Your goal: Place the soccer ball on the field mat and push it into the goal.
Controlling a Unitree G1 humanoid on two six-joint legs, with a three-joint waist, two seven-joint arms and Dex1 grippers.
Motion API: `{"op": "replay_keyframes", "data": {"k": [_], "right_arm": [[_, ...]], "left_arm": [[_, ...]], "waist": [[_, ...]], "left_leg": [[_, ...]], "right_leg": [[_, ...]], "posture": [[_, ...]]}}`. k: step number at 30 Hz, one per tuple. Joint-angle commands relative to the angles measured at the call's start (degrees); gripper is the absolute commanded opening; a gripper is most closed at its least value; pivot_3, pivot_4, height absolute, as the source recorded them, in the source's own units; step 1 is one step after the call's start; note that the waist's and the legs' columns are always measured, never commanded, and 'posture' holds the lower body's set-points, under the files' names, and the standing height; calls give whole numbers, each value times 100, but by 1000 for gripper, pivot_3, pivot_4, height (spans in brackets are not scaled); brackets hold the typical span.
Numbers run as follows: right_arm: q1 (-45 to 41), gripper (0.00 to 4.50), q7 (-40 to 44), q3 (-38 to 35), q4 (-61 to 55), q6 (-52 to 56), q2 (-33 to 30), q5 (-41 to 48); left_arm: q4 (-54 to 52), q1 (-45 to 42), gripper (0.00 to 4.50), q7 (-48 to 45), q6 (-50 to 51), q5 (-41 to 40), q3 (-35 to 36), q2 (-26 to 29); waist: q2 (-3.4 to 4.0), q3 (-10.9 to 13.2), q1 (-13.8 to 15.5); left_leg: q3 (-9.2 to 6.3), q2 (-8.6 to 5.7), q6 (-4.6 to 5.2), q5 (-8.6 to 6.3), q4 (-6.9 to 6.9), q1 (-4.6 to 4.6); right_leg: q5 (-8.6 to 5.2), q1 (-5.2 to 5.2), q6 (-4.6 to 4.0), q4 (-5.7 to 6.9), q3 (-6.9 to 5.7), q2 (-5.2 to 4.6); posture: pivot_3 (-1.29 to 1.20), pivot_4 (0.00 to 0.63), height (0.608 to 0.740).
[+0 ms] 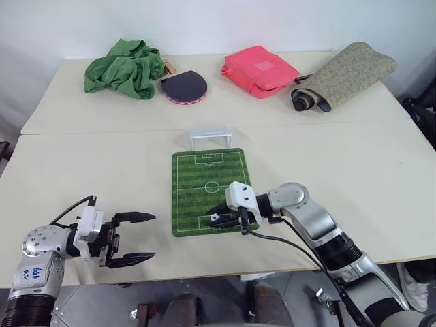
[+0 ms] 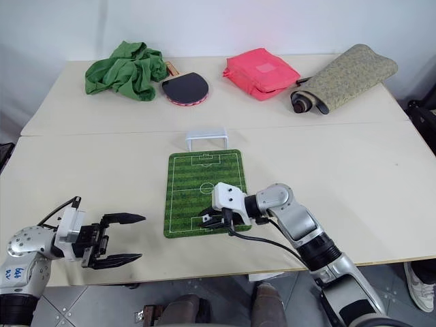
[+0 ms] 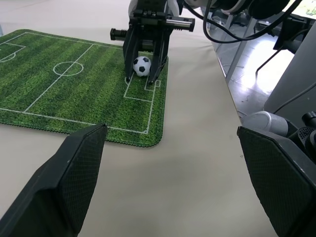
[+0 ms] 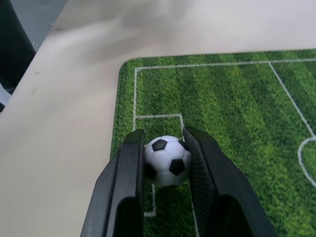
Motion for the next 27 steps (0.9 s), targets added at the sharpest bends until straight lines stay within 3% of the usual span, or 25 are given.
{"op": "replay_keyframes", "data": {"k": [1, 12, 19, 27], "right_arm": [[20, 817, 89, 3, 91, -77, 10, -30], [-39, 817, -41, -75, 510, -17, 287, -51], [-13, 3152, 148, -136, 484, -257, 333, 75], [-80, 3152, 206, -172, 544, -374, 319, 99]], "left_arm": [[-90, -2, 4500, 0, -11, -29, 44, 25], [-80, -21, 4500, 37, 3, -36, 112, 77], [-42, -31, 4500, 57, 15, -47, 151, 111], [-10, -37, 4500, 77, -19, -48, 148, 67]], "waist": [[0, 0, -1], [-1, -1, -25], [-1, -1, -23], [-1, 0, -23]], "left_leg": [[0, 0, 0, 0, 0, 0], [7, 3, 0, 0, 0, 8], [7, 4, 0, 0, 1, 8], [7, 4, 0, 0, 1, 8]], "right_leg": [[0, 0, 0, 0, 0, 0], [0, 1, 0, 4, 4, 1], [0, 1, 0, 5, 4, 1], [0, 1, 0, 4, 4, 1]], "posture": [[0, 150, 740], [0, 150, 740], [0, 150, 740], [0, 150, 740]]}}
